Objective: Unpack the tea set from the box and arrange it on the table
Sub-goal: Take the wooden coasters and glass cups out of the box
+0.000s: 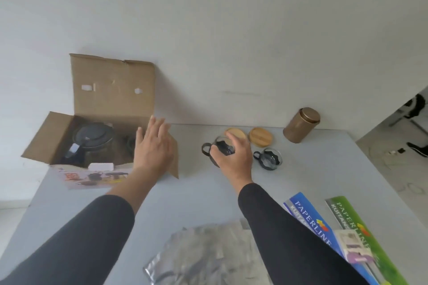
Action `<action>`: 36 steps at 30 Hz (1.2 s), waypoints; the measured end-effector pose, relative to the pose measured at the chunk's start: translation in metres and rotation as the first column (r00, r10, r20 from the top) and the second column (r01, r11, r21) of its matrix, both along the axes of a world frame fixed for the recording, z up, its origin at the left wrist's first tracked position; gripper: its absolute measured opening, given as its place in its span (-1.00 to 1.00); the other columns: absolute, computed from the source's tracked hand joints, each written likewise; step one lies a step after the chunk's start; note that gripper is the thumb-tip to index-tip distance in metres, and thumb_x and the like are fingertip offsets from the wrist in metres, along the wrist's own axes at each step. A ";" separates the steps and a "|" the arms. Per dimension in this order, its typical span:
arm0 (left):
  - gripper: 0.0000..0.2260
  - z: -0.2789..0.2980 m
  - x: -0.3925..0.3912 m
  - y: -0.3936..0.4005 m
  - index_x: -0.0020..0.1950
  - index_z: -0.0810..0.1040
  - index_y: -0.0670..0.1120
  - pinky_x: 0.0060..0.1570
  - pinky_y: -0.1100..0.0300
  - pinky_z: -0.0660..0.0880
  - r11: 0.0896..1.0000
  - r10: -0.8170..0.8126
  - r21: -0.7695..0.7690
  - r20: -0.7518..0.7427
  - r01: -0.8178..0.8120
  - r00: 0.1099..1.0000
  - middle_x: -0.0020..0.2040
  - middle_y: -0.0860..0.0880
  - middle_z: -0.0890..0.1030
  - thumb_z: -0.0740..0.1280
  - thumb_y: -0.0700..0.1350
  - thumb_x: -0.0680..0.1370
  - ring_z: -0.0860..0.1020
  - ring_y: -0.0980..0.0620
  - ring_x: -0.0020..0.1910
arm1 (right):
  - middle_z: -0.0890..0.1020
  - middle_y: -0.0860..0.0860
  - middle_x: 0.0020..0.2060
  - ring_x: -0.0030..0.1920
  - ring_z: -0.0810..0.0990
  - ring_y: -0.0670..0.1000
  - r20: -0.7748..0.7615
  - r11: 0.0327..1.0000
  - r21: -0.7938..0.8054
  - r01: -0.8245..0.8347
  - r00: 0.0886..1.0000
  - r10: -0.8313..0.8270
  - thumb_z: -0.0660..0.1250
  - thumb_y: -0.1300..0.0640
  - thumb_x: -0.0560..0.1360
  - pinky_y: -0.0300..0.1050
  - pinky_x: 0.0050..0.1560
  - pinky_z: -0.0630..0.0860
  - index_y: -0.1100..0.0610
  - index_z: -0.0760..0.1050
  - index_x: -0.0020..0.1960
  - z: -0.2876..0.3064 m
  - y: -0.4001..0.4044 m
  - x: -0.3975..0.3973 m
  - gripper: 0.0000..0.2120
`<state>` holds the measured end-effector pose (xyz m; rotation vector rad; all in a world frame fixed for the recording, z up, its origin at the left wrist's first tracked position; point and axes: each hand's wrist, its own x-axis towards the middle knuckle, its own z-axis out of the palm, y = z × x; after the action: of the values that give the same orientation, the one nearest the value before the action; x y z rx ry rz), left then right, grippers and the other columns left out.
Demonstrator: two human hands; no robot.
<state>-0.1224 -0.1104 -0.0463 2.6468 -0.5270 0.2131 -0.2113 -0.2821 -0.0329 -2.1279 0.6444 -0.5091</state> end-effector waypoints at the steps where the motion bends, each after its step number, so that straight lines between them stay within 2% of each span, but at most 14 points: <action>1: -0.61 -0.009 -0.012 -0.017 0.45 0.25 -0.10 0.49 -0.06 -0.02 0.999 -0.031 0.024 -0.033 0.032 0.999 0.53 -0.03 0.18 0.05 -0.14 0.61 -0.04 0.00 0.56 | 0.38 -0.08 0.07 0.12 0.38 -0.15 -0.012 1.000 -0.003 0.021 1.000 -0.021 0.47 -0.03 0.34 -0.42 0.10 0.19 0.05 0.47 0.29 -0.009 -0.016 -0.011 -0.46; 4: -0.58 -0.039 -0.048 -0.064 0.49 0.18 -0.08 0.49 -0.05 0.00 0.978 -0.112 0.161 -0.145 0.135 0.983 0.55 -0.02 0.10 0.04 -0.11 0.62 -0.09 0.00 0.56 | 0.41 0.01 0.14 0.23 0.41 -0.02 -0.040 0.997 -0.035 0.068 0.997 -0.070 0.47 -0.12 0.34 -0.36 0.16 0.24 0.09 0.43 0.32 -0.036 -0.062 -0.043 -0.37; 7: -0.58 -0.065 -0.079 -0.102 0.49 0.15 -0.06 0.49 -0.04 0.01 0.943 -0.117 0.264 -0.313 0.204 0.943 0.56 0.00 0.02 0.05 -0.06 0.62 -0.12 0.01 0.56 | 0.35 0.06 0.25 0.31 0.36 0.04 -0.111 0.994 -0.004 0.113 0.987 -0.113 0.50 -0.16 0.30 -0.16 0.33 0.32 0.09 0.30 0.42 -0.061 -0.103 -0.067 -0.21; 10: -0.51 -0.082 -0.095 -0.133 0.53 0.07 -0.08 0.49 -0.06 0.00 0.917 -0.058 0.327 -0.460 0.230 0.886 0.57 -0.01 -0.09 0.07 -0.02 0.62 -0.14 0.00 0.55 | 0.33 0.09 0.19 0.26 0.35 0.10 -0.163 0.992 -0.008 0.129 0.978 -0.128 0.57 -0.13 0.23 -0.04 0.28 0.38 0.10 0.21 0.46 -0.078 -0.134 -0.081 -0.06; 13: -0.44 -0.096 -0.099 -0.157 0.55 -0.02 -0.11 0.48 -0.08 0.05 0.907 0.016 0.363 -0.539 0.216 0.842 0.57 -0.03 -0.11 0.09 0.01 0.60 -0.11 -0.03 0.55 | 0.30 0.11 0.21 0.27 0.32 0.12 -0.228 0.993 -0.015 0.118 0.966 -0.119 0.58 -0.08 0.23 -0.08 0.22 0.37 0.11 0.17 0.46 -0.090 -0.158 -0.089 -0.04; 16: -0.39 -0.105 -0.100 -0.175 0.54 -0.03 -0.11 0.42 -0.07 0.18 0.901 0.055 0.382 -0.571 0.206 0.819 0.55 -0.04 -0.05 0.13 0.03 0.58 -0.02 -0.03 0.53 | 0.28 0.13 0.26 0.30 0.28 0.13 -0.264 0.994 -0.019 0.112 0.958 -0.113 0.59 -0.05 0.24 -0.10 0.22 0.33 0.14 0.16 0.46 -0.099 -0.174 -0.091 -0.05; 21: -0.31 -0.111 -0.098 -0.191 0.54 -0.09 -0.09 0.37 -0.06 0.25 0.888 0.118 0.424 -0.588 0.181 0.800 0.54 -0.04 -0.11 0.22 -0.03 0.54 -0.07 -0.08 0.52 | 0.26 0.15 0.27 0.32 0.27 0.15 -0.279 0.993 -0.008 0.120 0.953 -0.118 0.58 -0.04 0.25 -0.05 0.22 0.36 0.15 0.17 0.46 -0.106 -0.189 -0.085 -0.06; 28: -0.30 -0.114 -0.096 -0.194 0.55 -0.20 -0.09 0.42 -0.04 0.20 0.871 0.133 0.449 -0.608 0.201 0.783 0.54 -0.03 -0.24 0.18 -0.04 0.58 -0.17 -0.10 0.54 | 0.25 0.15 0.28 0.31 0.27 0.15 -0.359 0.993 -0.065 0.097 0.926 -0.114 0.54 -0.07 0.30 -0.07 0.22 0.36 0.12 0.14 0.47 -0.106 -0.195 -0.078 -0.10; 36: -0.31 -0.117 -0.094 -0.187 0.55 -0.22 -0.07 0.45 -0.04 0.18 0.876 0.098 0.426 -0.616 0.225 0.782 0.55 -0.02 -0.25 0.15 0.04 0.60 -0.19 -0.08 0.54 | 0.25 0.14 0.26 0.26 0.30 0.16 -0.410 0.983 -0.174 0.053 0.904 -0.122 0.53 -0.14 0.28 0.01 0.15 0.44 0.10 0.17 0.45 -0.109 -0.192 -0.077 -0.11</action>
<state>-0.2166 -0.2978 -0.1629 2.9098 -0.4779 -0.9206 -0.2883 -0.4744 -0.1420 -2.3926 0.9714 -0.1469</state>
